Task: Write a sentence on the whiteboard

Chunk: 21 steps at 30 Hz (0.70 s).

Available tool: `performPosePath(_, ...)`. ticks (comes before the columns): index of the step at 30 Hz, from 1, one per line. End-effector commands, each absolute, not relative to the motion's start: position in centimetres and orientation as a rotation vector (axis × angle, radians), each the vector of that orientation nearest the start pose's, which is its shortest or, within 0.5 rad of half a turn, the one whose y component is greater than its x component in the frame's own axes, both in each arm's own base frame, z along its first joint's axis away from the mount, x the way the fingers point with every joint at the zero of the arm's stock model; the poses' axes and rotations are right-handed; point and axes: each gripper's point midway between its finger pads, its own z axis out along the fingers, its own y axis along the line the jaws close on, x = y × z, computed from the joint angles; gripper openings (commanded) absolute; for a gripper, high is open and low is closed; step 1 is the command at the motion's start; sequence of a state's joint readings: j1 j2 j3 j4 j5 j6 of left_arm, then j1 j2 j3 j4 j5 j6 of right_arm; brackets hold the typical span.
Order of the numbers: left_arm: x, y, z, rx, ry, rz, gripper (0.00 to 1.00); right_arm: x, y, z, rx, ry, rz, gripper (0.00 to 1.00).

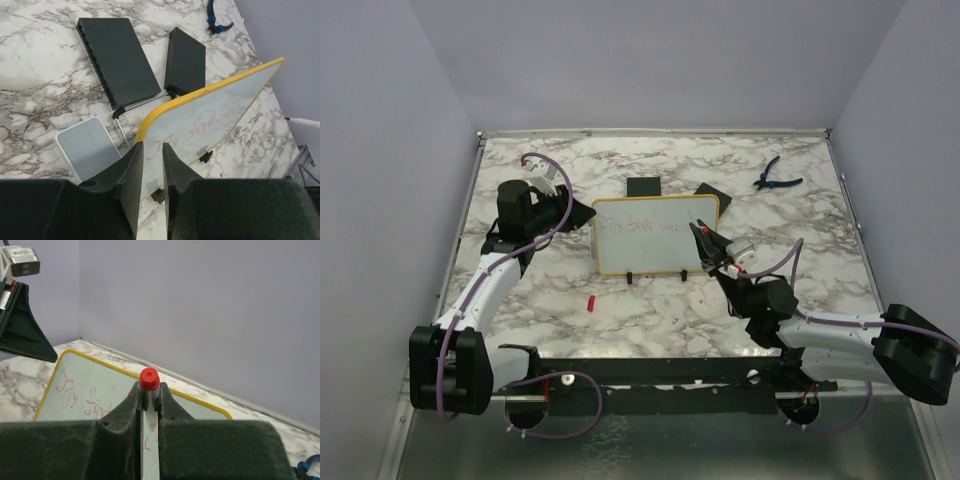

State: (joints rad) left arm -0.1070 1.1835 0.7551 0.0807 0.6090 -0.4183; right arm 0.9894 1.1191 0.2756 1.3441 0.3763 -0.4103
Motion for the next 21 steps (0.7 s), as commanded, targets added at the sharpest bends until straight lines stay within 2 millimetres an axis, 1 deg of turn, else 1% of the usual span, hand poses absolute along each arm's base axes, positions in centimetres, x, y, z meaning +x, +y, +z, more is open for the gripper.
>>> performPosePath(1, 33.3, -15.2, 20.7, 0.147, 1.939, -0.924, 0.23, 25.3, 23.3, 28.7, -0.409, 1.054, 0.309, 0.01)
performPosePath(8, 33.4, -15.2, 20.5, 0.146, 1.943, -0.922, 0.23, 26.2, 22.0, 28.7, -0.389, 1.052, 0.301, 0.01)
performPosePath(14, 33.4, -15.2, 20.5, 0.143, 1.945, -0.918, 0.23, 27.3, 20.8, 29.4, -0.343, 1.028, 0.303, 0.01)
performPosePath(17, 33.5, -15.1, 20.4, 0.142, 1.947, -0.917, 0.23, 27.4, 21.0, 29.5, -0.345, 1.019, 0.305, 0.01)
performPosePath(21, 33.5, -15.2, 20.4, 0.145, 1.946, -0.916, 0.23, 27.6, 21.7, 29.1, -0.364, 1.024, 0.317, 0.01)
